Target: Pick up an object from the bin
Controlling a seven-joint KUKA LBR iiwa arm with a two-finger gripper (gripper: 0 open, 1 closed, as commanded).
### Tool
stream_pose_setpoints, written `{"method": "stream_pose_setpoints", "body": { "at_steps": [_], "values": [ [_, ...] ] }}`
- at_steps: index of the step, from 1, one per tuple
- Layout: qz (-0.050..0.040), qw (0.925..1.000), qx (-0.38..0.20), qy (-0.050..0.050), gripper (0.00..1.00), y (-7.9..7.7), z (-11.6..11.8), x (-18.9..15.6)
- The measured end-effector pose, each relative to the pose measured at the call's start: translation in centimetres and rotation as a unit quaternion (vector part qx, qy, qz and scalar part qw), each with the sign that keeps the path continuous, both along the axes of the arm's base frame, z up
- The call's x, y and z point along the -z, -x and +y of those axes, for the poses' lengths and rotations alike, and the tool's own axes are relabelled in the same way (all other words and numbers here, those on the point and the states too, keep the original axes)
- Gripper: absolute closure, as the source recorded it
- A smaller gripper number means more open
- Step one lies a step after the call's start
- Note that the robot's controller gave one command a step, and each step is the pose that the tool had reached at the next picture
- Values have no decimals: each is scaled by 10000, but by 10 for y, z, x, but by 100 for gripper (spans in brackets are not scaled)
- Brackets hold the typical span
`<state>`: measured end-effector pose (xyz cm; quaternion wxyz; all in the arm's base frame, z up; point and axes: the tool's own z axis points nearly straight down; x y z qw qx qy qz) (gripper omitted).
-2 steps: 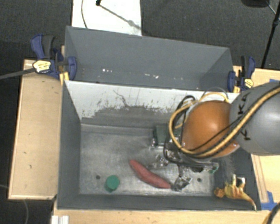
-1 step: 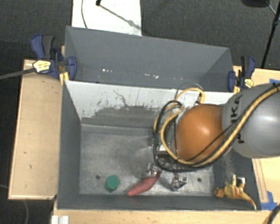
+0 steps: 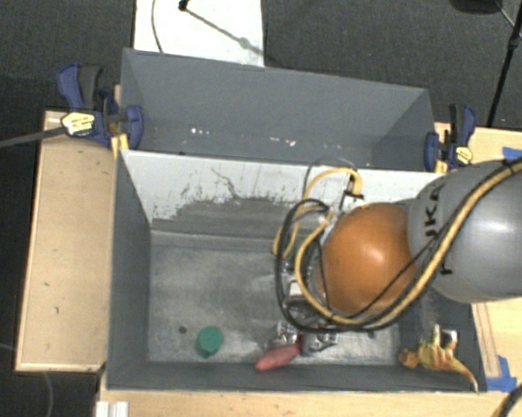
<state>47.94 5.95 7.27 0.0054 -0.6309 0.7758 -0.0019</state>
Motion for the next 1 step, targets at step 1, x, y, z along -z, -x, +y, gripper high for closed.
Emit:
{"method": "stream_pose_setpoints", "body": {
  "at_steps": [1],
  "values": [
    [-1,10000,-5,0,100,0,0,0]
  ]
}}
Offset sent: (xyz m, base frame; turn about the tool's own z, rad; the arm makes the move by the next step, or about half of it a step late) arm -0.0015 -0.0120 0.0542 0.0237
